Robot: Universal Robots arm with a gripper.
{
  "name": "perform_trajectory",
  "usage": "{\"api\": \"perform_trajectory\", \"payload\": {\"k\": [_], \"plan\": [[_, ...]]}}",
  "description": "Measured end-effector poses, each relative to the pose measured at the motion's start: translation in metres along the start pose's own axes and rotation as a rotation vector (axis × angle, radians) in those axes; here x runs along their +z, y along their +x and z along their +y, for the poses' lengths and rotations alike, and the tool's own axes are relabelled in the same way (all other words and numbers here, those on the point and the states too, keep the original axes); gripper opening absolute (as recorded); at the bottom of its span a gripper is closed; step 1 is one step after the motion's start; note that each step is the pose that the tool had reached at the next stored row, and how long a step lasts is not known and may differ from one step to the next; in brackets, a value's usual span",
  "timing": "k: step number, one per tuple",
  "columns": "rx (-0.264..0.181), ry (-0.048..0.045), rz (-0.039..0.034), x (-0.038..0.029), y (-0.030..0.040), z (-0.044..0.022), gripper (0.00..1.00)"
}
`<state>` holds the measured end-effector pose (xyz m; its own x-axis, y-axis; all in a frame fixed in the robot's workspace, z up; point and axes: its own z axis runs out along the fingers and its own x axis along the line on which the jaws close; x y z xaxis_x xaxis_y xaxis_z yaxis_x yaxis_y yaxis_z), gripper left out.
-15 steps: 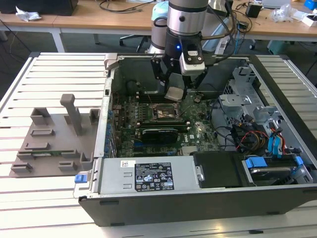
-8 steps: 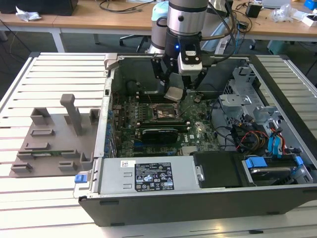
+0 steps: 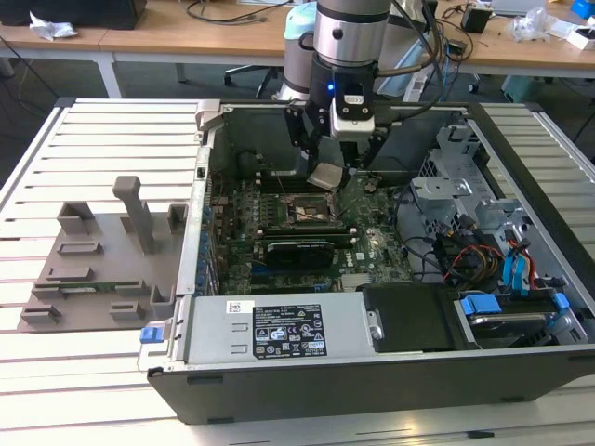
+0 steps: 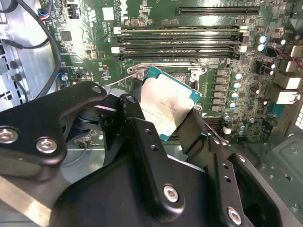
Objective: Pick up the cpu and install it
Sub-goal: 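Place the cpu into insertion slot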
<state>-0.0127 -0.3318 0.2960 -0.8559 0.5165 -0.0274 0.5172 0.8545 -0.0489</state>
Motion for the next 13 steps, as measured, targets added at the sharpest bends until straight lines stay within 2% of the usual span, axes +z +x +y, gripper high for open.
{"api": "perform_trajectory", "payload": {"k": [6, 13], "plan": [[0.048, 0.0020, 0.0020, 0.0000, 0.0000, 0.0000, 0.55], [0.130, 0.0055, 0.0053, 0.0000, 0.0000, 0.0000, 0.55]]}}
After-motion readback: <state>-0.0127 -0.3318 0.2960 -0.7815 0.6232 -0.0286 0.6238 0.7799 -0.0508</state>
